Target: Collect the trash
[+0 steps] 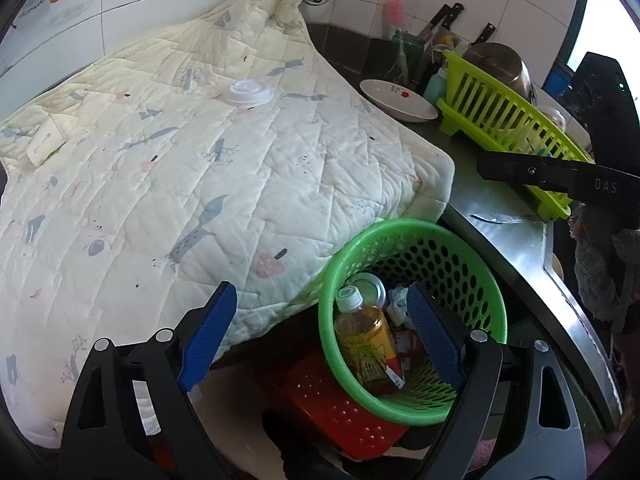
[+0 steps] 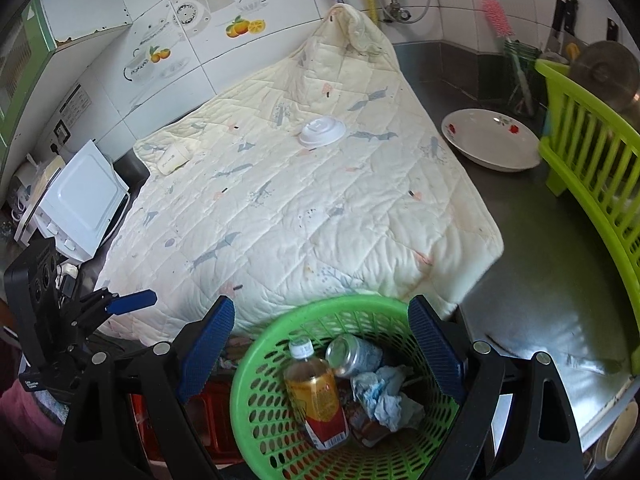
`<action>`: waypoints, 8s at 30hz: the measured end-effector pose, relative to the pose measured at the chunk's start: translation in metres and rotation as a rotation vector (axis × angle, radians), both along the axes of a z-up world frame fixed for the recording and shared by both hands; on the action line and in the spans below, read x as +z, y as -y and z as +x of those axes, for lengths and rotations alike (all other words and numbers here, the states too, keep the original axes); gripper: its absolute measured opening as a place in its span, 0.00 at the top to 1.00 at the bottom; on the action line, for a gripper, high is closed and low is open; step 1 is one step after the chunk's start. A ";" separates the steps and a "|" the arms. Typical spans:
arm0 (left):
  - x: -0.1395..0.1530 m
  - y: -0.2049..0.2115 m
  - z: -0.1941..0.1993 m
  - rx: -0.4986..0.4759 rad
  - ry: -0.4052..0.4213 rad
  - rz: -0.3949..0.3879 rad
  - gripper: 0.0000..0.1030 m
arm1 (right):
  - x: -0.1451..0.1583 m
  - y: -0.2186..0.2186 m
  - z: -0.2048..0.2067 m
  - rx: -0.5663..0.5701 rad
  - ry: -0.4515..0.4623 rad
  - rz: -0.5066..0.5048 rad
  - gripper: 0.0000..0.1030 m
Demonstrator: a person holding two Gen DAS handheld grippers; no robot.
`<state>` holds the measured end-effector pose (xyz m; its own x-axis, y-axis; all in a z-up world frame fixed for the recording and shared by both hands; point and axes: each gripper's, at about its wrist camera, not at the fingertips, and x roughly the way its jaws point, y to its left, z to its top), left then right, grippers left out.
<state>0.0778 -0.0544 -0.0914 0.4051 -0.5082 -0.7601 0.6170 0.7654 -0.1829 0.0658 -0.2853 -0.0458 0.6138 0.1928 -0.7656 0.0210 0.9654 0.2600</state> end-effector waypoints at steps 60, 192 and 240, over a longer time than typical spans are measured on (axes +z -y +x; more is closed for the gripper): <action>-0.041 -0.170 0.154 0.328 -0.127 0.009 0.17 | -0.115 -0.043 0.413 -0.095 -0.194 -0.223 0.14; 0.052 0.037 -0.043 -0.058 0.194 -0.038 0.40 | -0.018 0.016 -0.140 -0.104 0.020 0.025 0.13; 0.072 -0.018 -0.047 0.272 0.195 0.032 0.05 | 0.007 -0.014 -0.124 -0.110 0.083 -0.060 0.13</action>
<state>0.0306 -0.0365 -0.0190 0.6621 -0.3386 -0.6685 0.4105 0.9102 -0.0544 -0.0587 -0.2711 -0.0383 0.6906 0.0760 -0.7192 0.1085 0.9723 0.2069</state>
